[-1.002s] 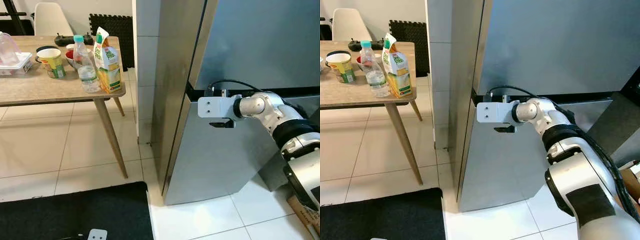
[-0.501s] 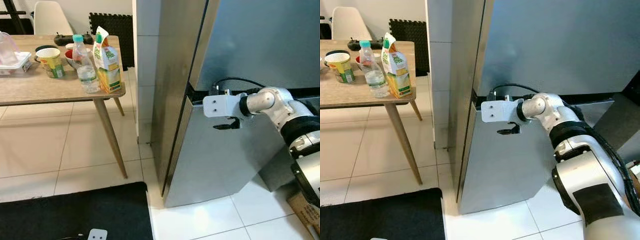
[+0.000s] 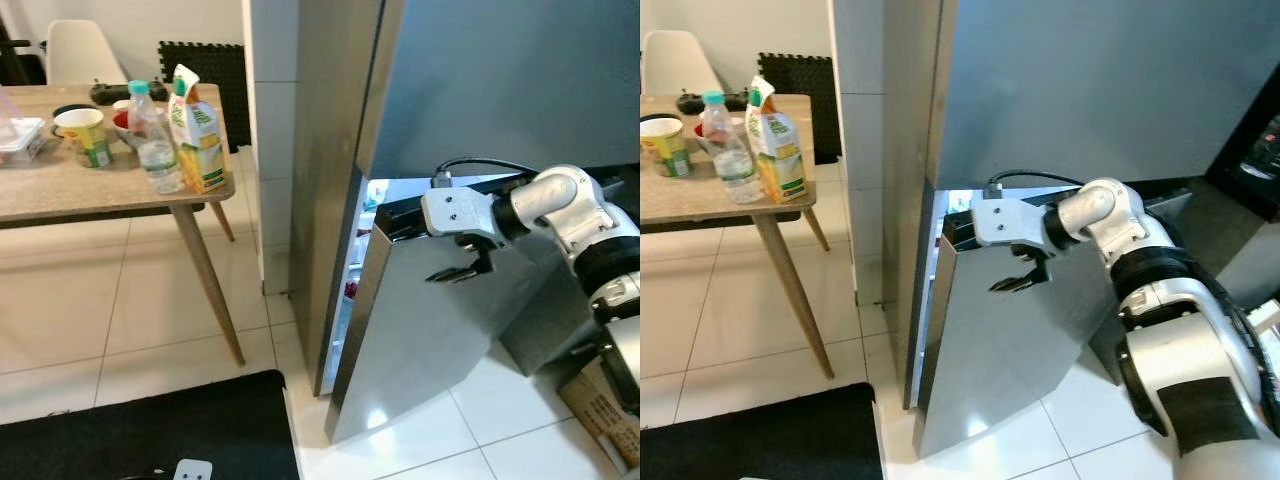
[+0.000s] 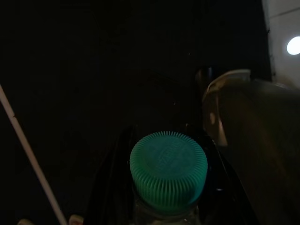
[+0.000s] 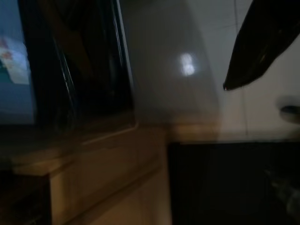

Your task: Restocking fridge

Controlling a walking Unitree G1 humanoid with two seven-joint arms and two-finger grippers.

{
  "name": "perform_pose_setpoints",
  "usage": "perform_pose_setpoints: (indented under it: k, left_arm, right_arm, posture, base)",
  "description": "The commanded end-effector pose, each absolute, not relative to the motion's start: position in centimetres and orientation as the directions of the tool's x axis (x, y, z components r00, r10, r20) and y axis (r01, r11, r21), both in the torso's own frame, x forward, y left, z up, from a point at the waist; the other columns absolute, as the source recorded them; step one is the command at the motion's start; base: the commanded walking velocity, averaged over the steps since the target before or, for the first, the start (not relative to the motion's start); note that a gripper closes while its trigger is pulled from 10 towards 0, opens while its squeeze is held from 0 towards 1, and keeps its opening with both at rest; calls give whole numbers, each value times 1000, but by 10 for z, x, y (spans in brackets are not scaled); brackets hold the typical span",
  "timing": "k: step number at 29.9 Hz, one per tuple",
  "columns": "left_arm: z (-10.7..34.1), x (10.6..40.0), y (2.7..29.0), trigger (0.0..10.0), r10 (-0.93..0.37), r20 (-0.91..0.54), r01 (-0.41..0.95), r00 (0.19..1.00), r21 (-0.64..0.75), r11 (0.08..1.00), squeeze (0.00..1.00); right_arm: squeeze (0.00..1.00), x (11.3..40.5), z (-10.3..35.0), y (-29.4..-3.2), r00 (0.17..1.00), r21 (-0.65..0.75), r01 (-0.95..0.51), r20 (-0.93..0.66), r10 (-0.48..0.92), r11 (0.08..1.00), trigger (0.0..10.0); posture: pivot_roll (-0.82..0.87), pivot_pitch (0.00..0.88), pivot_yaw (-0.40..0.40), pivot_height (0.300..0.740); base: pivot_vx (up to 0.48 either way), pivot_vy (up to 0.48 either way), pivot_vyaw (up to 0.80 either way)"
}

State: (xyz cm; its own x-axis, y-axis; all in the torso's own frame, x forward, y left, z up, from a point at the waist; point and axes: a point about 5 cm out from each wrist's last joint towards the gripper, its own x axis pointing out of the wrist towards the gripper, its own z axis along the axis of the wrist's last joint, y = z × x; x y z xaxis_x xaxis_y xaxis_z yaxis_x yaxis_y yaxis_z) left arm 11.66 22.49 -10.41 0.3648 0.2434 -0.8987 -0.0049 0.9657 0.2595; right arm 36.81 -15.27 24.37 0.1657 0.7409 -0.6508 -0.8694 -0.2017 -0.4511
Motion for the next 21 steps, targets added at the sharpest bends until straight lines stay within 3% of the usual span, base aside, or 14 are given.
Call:
perform_pose_setpoints:
  k: [1,4,6,9,11,14,15,17,18,21]
  left_arm:
    - [-108,109,217,10000,216,-915,14,339,235,972,0]
    - [-108,109,217,10000,216,-915,14,339,235,972,0]
    - [-108,109,216,10000,215,-916,14,339,233,972,0]
    - [-108,110,216,10000,214,-915,15,341,233,972,0]
    - [-108,110,216,10000,214,-915,15,342,233,972,0]
    - [-108,111,215,10000,212,-914,21,345,233,972,0]
    - [-108,111,216,10000,212,-914,23,345,233,972,0]
    - [-108,111,216,10000,211,-914,24,345,234,972,0]
    - [-108,111,216,10000,211,-915,25,345,234,972,0]
    - [-108,111,216,10000,211,-915,26,345,234,972,0]
  right_arm:
    - [0,356,271,-146,62,-461,-862,-507,860,-210,10000]
    - [0,356,271,-146,62,-461,-862,-507,860,-210,10000]
    - [0,338,305,-139,-85,-494,-841,-284,955,-222,10000]
    - [0,337,315,-137,-102,-517,-832,-219,970,-204,10000]
    - [0,340,317,-135,-88,-540,-821,-199,976,-184,10000]
    - [0,361,298,-127,68,-570,-811,-313,947,-130,10000]
    - [0,365,292,-127,112,-571,-812,-359,927,-122,8000]
    - [0,365,290,-129,127,-564,-817,-379,917,-120,8000]
    - [0,364,287,-131,149,-559,-820,-414,898,-122,0]
    - [0,363,285,-134,167,-554,-823,-443,881,-122,0]
  posture:
    - [-26,0,-111,740]
    - [-26,0,-111,740]
    - [-29,0,-111,740]
    - [-30,0,-110,740]
    - [-33,0,-109,740]
    - [-33,0,-109,740]
    - [-35,0,-104,740]
    - [-35,0,-104,740]
    - [-33,0,-106,740]
    - [-32,0,-106,740]
  base:
    - [0,0,0]
    - [0,0,0]
    - [0,0,0]
    - [0,0,0]
    - [0,0,0]
    - [0,0,0]
    - [0,0,0]
    - [0,0,0]
    - [0,0,0]
    - [0,0,0]
